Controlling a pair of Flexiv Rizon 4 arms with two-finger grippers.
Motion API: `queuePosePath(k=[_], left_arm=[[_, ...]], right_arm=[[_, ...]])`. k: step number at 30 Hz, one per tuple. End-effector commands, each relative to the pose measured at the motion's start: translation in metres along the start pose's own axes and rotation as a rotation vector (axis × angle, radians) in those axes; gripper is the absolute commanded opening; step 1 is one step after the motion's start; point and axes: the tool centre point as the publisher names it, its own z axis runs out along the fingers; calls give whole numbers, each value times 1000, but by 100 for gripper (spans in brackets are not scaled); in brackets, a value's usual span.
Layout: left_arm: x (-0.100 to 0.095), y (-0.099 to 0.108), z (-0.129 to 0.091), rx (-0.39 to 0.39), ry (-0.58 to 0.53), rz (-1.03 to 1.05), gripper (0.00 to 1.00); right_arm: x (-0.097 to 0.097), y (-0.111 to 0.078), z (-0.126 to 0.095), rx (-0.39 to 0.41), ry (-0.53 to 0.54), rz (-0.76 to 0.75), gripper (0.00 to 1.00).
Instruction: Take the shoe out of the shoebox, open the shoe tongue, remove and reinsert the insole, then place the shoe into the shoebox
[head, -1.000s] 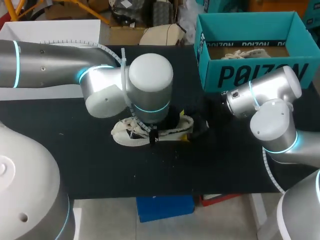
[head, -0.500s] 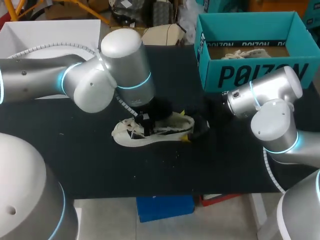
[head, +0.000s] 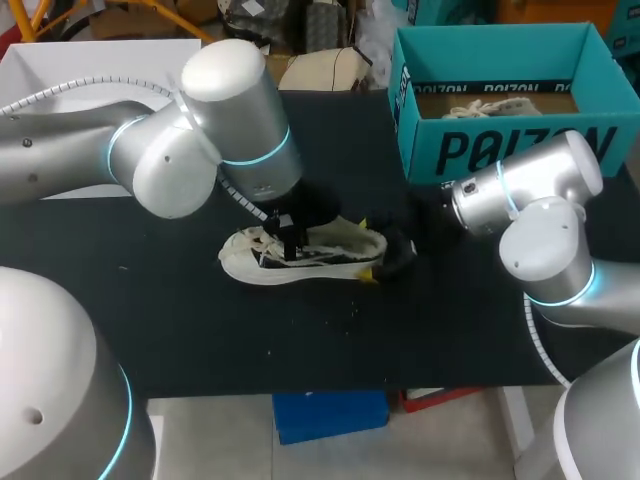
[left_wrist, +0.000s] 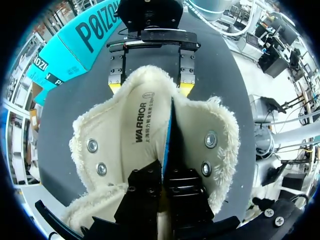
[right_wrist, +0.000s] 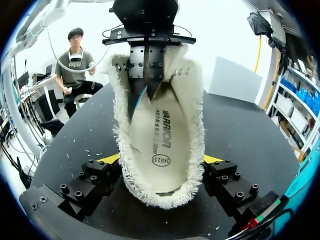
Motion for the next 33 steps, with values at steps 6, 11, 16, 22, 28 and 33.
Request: queuePosePath(k=[6,11,16,22,28,33], left_arm=[[9,5,-13,30,-8,2,0],[8,3,-12,40,0,5,0],[7,5,-12,75,19,8,0],[2,9,-11,159,90,15,0],[-1,9,-7,181,122,20,0],[-1,8,-5,175,137,20,0]], right_arm=[[-5,-9,-2,4,-2,2,0],[-5,-9,-2,4,-2,2,0],[-5,-9,-2,4,-2,2,0],[-5,-9,-2,4,-2,2,0],[-5,-9,-2,4,-2,2,0],[-5,-9,-2,4,-2,2,0]])
